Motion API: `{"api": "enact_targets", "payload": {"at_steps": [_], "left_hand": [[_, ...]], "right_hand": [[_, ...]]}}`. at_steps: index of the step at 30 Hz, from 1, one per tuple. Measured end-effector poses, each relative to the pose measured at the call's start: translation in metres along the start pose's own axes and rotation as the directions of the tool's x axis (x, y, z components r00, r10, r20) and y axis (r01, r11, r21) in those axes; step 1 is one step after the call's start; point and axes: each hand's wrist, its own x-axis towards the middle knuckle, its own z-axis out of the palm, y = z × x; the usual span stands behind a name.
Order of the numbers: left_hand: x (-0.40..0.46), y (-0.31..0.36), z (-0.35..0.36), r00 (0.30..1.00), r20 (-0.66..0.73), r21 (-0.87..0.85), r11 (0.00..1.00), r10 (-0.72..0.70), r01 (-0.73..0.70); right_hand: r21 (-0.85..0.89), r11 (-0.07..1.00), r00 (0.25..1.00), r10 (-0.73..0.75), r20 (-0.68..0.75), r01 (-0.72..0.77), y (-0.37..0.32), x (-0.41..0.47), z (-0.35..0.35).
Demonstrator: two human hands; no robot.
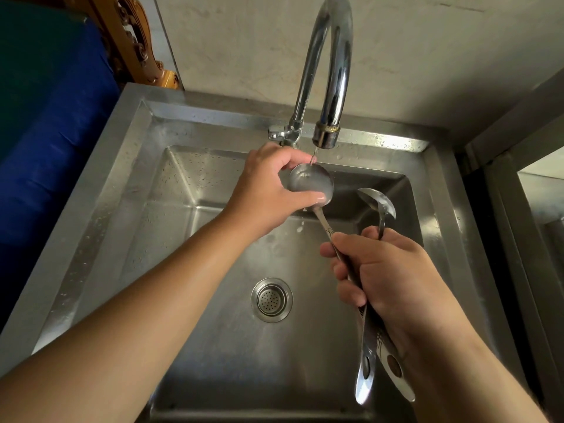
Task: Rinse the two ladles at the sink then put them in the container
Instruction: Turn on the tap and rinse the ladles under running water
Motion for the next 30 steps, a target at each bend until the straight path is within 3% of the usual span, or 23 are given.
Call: {"api": "enact_targets", "payload": {"at_steps": [6,14,20,25,30], "left_hand": [[0.009,0.005,0.007,0.994,-0.091,0.121,0.991,0.064,-0.053],[0.008,0.013,-0.001,0.939,-0.234,0.287,0.941,0.252,-0.181],[-0.005,0.012,-0.012,0.995,-0.080,0.174,0.984,0.061,-0.046],[-0.007,0.012,-0.020,0.997,0.026,0.024,0.997,-0.078,0.078],[-0.005,0.012,-0.014,0.996,-0.064,-0.007,0.999,-0.054,0.054]], "right_hand": [[-0.045,0.999,1.000,-0.015,-0.013,0.014,0.006,-0.004,0.001],[-0.011,1.000,0.999,-0.024,-0.030,0.023,0.002,-0.001,0.003],[0.034,0.999,1.000,0.002,-0.022,-0.002,0.001,-0.001,0.004],[-0.004,1.000,1.000,-0.019,-0.011,0.019,-0.001,-0.003,0.005],[0.009,1.000,1.000,-0.002,0.009,0.002,-0.002,-0.007,0.007]]}}
